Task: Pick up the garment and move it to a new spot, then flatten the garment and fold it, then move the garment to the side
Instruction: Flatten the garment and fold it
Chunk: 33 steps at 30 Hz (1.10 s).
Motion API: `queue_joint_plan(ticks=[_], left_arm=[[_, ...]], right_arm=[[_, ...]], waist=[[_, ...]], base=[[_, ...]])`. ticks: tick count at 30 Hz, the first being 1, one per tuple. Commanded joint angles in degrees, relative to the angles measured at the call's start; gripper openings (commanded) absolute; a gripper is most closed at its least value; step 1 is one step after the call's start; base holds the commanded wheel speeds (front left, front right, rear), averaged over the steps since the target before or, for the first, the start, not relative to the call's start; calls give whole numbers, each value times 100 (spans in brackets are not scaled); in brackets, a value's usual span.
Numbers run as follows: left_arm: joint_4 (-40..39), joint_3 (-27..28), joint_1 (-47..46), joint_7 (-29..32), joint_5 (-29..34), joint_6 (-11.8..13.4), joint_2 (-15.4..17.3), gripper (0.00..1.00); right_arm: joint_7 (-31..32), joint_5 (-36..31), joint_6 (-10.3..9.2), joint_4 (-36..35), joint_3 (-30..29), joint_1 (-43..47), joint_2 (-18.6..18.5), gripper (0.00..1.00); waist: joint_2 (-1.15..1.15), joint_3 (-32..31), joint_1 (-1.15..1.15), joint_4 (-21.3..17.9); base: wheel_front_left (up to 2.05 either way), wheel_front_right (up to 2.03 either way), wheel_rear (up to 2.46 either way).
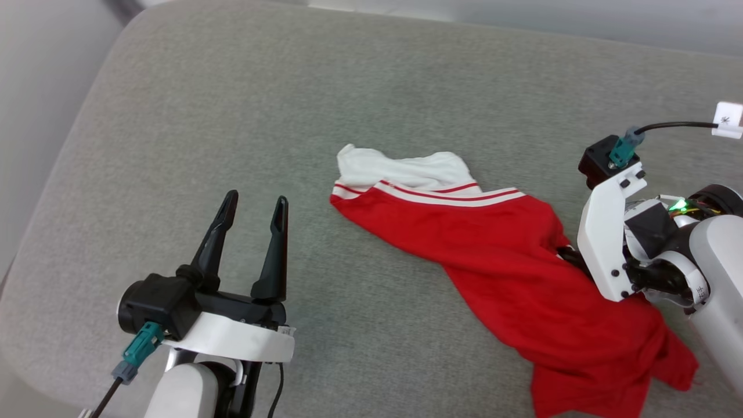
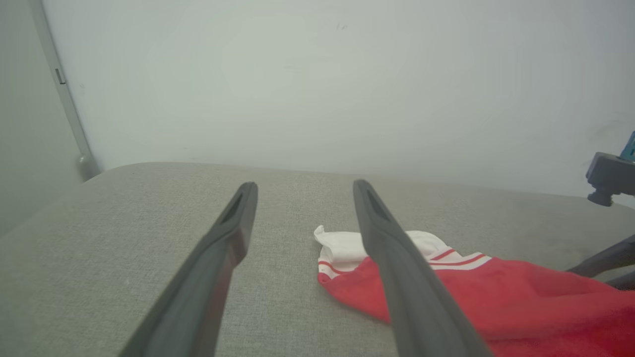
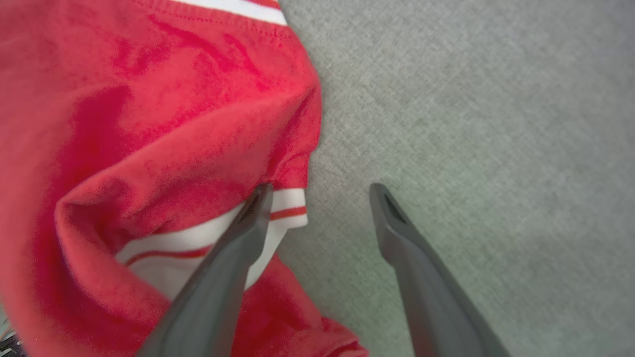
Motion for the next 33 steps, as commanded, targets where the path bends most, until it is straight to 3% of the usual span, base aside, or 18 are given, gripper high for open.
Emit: queue_joint_plan(ticks=[1,11,12,13,14,33], left_arm=[[21,16,-74,-14,39,-26,-58,100],[135,-13,-65,-15,26,-53,-206,100],[147,-18,-63,-15,21,-54,-213,100],[153,-24,-61,-15,11,-54,-213,100],[163,-31,-56,-15,5,-55,-216,100],[157,220,388,-15,45,-56,-1,100]], right_arm=[[15,48,-2,117,72,-103,-54,100],[-130,294,7,666,770,262,-173,100],[-140,329,7,696,848,324,-186,48],[-170,357,7,723,908,376,-205,16],[-201,387,7,734,969,417,-238,0],[-1548,493,-3,506,772,-333,-1209,0]], waist=[[0,136,0,234],[0,224,0,593],[0,219,0,605],[0,210,0,612],[0,193,0,615],[0,-903,0,-116]], base=[[0,0,0],[0,0,0],[0,0,0],[0,0,0],[0,0,0],[0,0,0]])
